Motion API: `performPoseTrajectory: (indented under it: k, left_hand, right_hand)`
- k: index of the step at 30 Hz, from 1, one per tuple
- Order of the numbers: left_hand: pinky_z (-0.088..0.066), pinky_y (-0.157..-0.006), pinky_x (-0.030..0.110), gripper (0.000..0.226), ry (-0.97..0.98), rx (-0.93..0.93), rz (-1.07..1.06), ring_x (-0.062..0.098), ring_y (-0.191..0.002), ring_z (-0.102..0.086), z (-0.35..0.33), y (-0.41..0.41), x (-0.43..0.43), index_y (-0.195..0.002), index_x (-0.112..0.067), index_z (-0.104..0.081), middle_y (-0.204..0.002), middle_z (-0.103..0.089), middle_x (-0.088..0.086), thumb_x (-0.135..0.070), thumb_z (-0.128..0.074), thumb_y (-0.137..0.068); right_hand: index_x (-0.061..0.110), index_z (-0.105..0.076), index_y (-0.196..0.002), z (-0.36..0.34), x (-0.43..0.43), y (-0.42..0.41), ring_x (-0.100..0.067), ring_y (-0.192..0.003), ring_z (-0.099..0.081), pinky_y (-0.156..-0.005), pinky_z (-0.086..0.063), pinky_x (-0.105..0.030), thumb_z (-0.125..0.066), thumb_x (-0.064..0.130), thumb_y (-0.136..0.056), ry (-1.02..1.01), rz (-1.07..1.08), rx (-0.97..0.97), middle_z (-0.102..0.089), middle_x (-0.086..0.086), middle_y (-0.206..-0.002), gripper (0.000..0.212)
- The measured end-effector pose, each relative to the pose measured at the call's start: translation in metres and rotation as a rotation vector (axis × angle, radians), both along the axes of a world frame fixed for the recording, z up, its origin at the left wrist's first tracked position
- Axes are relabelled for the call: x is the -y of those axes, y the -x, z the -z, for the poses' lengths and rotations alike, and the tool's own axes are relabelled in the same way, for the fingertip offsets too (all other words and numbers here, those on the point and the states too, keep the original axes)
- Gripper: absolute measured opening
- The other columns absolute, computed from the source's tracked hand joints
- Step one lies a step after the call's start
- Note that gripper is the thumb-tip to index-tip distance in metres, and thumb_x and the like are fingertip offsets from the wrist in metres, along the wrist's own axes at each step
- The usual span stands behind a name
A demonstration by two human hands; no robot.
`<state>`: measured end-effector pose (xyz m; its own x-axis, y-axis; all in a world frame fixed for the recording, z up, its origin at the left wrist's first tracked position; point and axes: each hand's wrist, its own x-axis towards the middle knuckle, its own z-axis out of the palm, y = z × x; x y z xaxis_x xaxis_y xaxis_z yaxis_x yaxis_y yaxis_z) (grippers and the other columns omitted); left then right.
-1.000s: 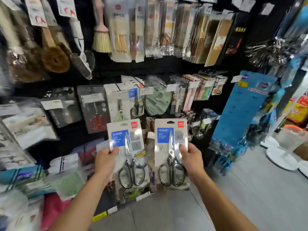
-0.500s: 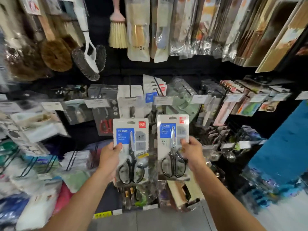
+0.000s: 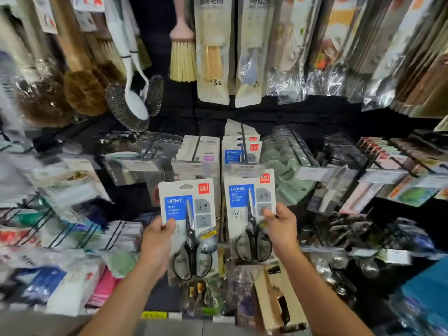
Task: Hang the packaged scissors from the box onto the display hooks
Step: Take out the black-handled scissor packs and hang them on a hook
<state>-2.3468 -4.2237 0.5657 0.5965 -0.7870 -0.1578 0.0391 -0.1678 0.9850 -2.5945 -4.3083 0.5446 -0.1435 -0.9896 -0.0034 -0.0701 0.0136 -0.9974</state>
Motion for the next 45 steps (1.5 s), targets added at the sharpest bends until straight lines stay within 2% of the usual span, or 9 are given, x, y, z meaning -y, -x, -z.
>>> performPoseTrajectory:
  k: [16,19,22,26,30,33,36,42,45]
  left_hand:
    - [-0.047,-0.066,0.025,0.016,-0.068,-0.013,0.014,0.015,-0.082,-0.065,-0.001,0.005,-0.013,-0.104,-0.012,-0.066,-0.097,-0.073,0.001,-0.014,-0.049,-0.100]
    - [-0.049,-0.071,0.031,0.018,-0.081,-0.006,0.028,0.022,-0.090,-0.067,-0.002,0.003,-0.013,-0.105,-0.014,-0.067,-0.102,-0.074,0.003,-0.017,-0.050,-0.100]
    - [-0.046,-0.063,0.026,0.018,-0.089,0.007,0.012,0.016,-0.080,-0.064,-0.004,0.004,-0.013,-0.105,-0.011,-0.065,-0.098,-0.073,0.003,-0.016,-0.049,-0.100]
    - [-0.048,-0.068,0.030,0.017,-0.077,0.014,0.033,0.016,-0.084,-0.066,-0.005,0.004,-0.011,-0.104,-0.015,-0.067,-0.099,-0.073,0.002,-0.015,-0.050,-0.100]
    - [-0.046,-0.070,0.026,0.017,-0.079,0.029,0.087,0.011,-0.086,-0.063,-0.008,0.007,-0.003,-0.103,-0.016,-0.067,-0.096,-0.071,-0.006,-0.013,-0.051,-0.100]
    - [-0.046,-0.072,0.028,0.017,-0.097,0.043,0.146,0.014,-0.087,-0.064,-0.006,0.014,0.011,-0.100,-0.020,-0.068,-0.097,-0.071,-0.006,-0.015,-0.051,-0.099]
    - [-0.046,-0.074,0.030,0.021,-0.121,0.058,0.181,0.016,-0.084,-0.063,0.000,0.025,0.030,-0.086,-0.027,-0.066,-0.094,-0.072,-0.005,-0.015,-0.053,-0.097]
    - [-0.045,-0.083,0.028,0.015,-0.149,0.034,0.263,0.018,-0.093,-0.062,0.004,0.054,0.060,-0.096,-0.022,-0.064,-0.106,-0.069,-0.001,-0.014,-0.052,-0.098]
    - [-0.044,-0.072,0.025,0.013,-0.125,0.041,0.315,0.011,-0.085,-0.059,-0.005,0.067,0.066,-0.098,-0.022,-0.062,-0.099,-0.068,-0.004,-0.014,-0.051,-0.099]
  right_hand:
    - [0.026,-0.071,-0.095,-0.015,0.035,-0.027,-0.025,-0.091,-0.070,-0.081,-0.055,-0.043,-0.056,0.008,-0.092,0.001,-0.004,0.163,-0.075,-0.003,-0.095,0.024]
    - [0.024,-0.070,-0.096,-0.013,0.056,-0.032,-0.026,-0.081,-0.067,-0.073,-0.056,-0.045,-0.057,0.011,-0.092,-0.027,0.016,0.158,-0.075,-0.003,-0.091,0.019]
    - [0.016,-0.069,-0.105,-0.013,0.077,-0.038,-0.020,-0.074,-0.061,-0.066,-0.050,-0.035,-0.056,0.009,-0.094,-0.040,0.028,0.170,-0.073,-0.008,-0.094,0.019]
    - [0.009,-0.067,-0.102,-0.016,0.101,-0.045,-0.022,-0.088,-0.065,-0.080,-0.056,-0.037,-0.057,0.004,-0.094,-0.060,0.040,0.121,-0.071,-0.010,-0.102,0.014]
    - [0.017,-0.068,-0.097,-0.018,0.120,-0.046,-0.014,-0.073,-0.064,-0.065,-0.055,-0.024,-0.060,0.010,-0.092,-0.109,0.099,-0.100,-0.072,-0.002,-0.095,0.012]
    - [0.007,-0.068,-0.107,-0.026,0.123,-0.042,-0.026,-0.088,-0.067,-0.082,-0.057,-0.038,-0.057,0.021,-0.094,-0.148,0.074,-0.342,-0.072,-0.012,-0.103,0.022]
    - [0.001,-0.064,-0.116,-0.035,0.106,-0.031,-0.034,-0.109,-0.060,-0.091,-0.048,-0.036,-0.050,0.024,-0.096,-0.168,-0.037,-0.662,-0.066,-0.018,-0.116,0.033]
    - [0.005,-0.069,-0.103,-0.003,0.054,0.013,-0.033,-0.103,-0.064,-0.081,-0.048,-0.028,-0.057,0.015,-0.087,-0.181,-0.082,-0.710,-0.070,-0.013,-0.107,0.023]
    - [0.007,-0.070,-0.101,0.004,0.028,0.037,-0.029,-0.092,-0.063,-0.073,-0.043,-0.026,-0.056,0.011,-0.090,-0.205,-0.040,-0.658,-0.068,-0.012,-0.100,0.019]
